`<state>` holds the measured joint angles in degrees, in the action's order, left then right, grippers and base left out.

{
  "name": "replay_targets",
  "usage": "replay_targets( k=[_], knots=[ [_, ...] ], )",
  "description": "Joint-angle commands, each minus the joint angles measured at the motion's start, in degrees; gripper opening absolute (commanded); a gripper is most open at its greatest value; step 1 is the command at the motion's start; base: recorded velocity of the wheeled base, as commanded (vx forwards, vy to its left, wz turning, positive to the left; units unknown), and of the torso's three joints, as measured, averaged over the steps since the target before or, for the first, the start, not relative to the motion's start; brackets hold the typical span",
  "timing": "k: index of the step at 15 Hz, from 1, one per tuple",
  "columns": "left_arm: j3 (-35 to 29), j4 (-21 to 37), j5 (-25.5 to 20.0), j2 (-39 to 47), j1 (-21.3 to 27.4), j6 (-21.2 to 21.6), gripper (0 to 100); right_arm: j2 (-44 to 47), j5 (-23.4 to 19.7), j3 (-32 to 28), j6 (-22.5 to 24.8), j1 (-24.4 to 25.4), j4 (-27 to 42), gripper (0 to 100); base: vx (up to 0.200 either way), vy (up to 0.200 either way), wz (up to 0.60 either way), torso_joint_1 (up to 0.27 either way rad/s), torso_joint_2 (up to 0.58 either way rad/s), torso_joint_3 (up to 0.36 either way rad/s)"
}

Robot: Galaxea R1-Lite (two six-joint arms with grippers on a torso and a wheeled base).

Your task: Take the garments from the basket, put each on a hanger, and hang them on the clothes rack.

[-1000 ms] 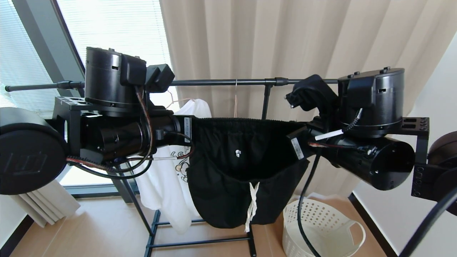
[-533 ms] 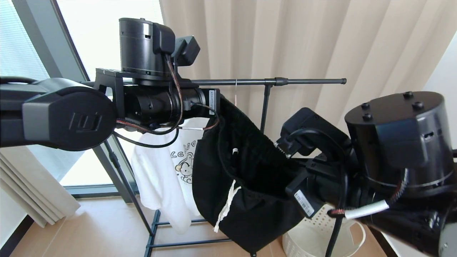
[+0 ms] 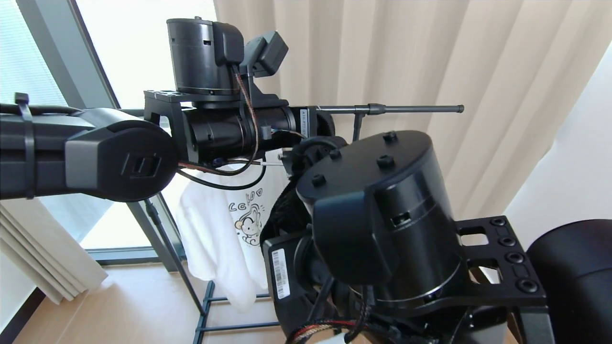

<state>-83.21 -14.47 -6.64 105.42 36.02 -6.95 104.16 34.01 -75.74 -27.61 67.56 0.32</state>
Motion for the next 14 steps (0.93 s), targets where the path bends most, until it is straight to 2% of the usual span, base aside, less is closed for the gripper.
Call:
replay_targets(
  k=[1, 4, 5, 8, 9, 10, 12, 14],
  knots=[
    [0.4, -0.2, -0.1, 0.0, 0.0, 0.0, 0, 2.0, 0.0, -1.3, -0.3, 0.2, -0.8, 0, 0.000, 0.000, 0.00, 0.000, 0.00, 0.000],
    [0.7, -0.2, 0.1, -0.2, -0.3, -0.1, 0, 1.0, 0.2, -0.5, 0.5, -0.5, -0.4, 0, 0.000, 0.000, 0.00, 0.000, 0.00, 0.000],
    [1.0, -0.2, 0.1, -0.7, -0.6, -0.1, 0, 0.1, 0.2, 1.2, 2.6, -1.6, -0.1, 0, 0.000, 0.000, 0.00, 0.000, 0.00, 0.000],
    [1.5, 1.7, 2.4, -2.7, -2.4, -0.1, 0, -3.8, 0.1, 7.5, 15.1, -6.8, 1.7, 0, 0.000, 0.000, 0.00, 0.000, 0.00, 0.000],
    [1.5, 6.7, 6.5, -4.3, -2.8, 0.0, 0, -4.6, 0.1, 10.0, 21.1, -11.5, 1.7, 0, 0.000, 0.000, 0.00, 0.000, 0.00, 0.000],
    [1.6, 10.5, 8.6, -5.2, -3.2, 0.3, 0, -4.2, 0.4, 10.1, 23.0, -14.3, 1.3, 0, 0.000, 0.000, 0.00, 0.000, 0.00, 0.000],
    [2.4, 21.0, 13.9, -8.0, -3.3, 1.2, 0, -1.3, 0.8, 6.8, 23.8, -21.3, 0.1, 0, 0.000, 0.000, 0.00, 0.000, 0.00, 0.000],
    [5.0, 27.4, 17.2, -9.6, -3.1, 2.5, 0, 0.9, 1.2, 3.9, 23.7, -25.4, -0.9, 0, 0.000, 0.000, 0.00, 0.000, 0.00, 0.000]
  ],
)
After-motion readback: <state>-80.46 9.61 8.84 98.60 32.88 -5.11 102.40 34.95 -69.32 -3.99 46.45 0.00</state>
